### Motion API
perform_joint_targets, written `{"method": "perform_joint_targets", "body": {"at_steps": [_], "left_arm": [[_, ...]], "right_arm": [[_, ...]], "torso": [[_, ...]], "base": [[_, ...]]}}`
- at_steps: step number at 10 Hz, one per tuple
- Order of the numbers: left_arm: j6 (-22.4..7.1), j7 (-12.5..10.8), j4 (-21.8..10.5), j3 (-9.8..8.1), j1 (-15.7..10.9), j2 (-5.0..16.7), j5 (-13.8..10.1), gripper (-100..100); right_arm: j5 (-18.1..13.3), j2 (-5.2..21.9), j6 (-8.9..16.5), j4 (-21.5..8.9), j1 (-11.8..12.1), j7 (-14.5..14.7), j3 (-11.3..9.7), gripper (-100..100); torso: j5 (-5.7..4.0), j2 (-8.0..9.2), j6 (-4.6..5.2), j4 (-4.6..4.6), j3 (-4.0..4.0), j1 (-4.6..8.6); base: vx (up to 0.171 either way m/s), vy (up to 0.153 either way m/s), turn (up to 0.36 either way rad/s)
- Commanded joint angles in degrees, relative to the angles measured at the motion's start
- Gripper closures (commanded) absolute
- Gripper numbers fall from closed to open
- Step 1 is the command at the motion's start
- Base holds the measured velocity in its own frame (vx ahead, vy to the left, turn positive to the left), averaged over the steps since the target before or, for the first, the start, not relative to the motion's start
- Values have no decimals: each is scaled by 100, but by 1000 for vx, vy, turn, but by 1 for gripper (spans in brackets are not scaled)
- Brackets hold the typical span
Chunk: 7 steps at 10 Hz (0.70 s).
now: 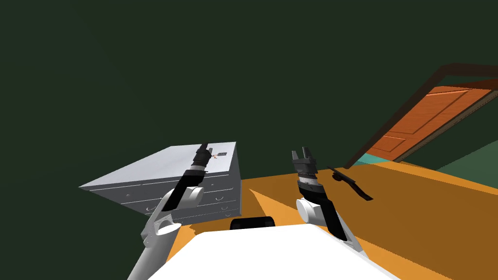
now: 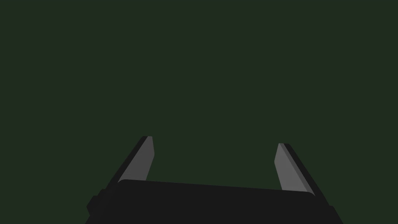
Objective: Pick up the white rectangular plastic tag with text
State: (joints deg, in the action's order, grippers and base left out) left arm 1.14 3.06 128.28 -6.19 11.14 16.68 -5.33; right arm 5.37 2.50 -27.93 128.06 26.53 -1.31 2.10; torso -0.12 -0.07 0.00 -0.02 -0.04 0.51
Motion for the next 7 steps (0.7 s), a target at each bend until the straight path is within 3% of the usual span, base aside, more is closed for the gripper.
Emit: {"method": "perform_joint_targets", "body": {"at_steps": [1, 2, 3, 4, 5, 7], "left_arm": [[-286, -17, -7, -37, -97, 74, -91, -100], [-331, -17, -7, -37, -97, 74, -91, -100], [-558, -52, -10, -124, -276, 249, -296, -100], [-706, -52, -10, -124, -276, 249, -296, -100], [-871, -90, -19, -214, -449, 434, -516, -100], [-1122, -90, -19, -214, -449, 434, -516, -100]], "right_arm": [[0, 0, 0, 0, 0, 0, 0, 0], [0, 0, 0, 0, 0, 0, 0, 0], [0, 1, 0, 0, 0, 0, 1, 0], [0, 1, 0, 0, 0, 0, 1, 0], [0, 1, 0, 0, 0, 0, 1, 0], [0, 0, 0, 0, 1, 0, 0, 0]], "torso": [[0, 0, 0, 0, 0, 0], [1, -3, -1, -1, -2, -8], [6, 1, -2, 0, 0, -30], [5, 4, 0, 1, 2, -21], [3, 2, -2, 0, 1, -16], [0, -13, -1, -4, -8, -7]], "base": [[35, -113, -5], [21, -45, 3], [9, -87, -30], [23, -105, -7], [77, -149, -12], [39, -78, 3]]}}
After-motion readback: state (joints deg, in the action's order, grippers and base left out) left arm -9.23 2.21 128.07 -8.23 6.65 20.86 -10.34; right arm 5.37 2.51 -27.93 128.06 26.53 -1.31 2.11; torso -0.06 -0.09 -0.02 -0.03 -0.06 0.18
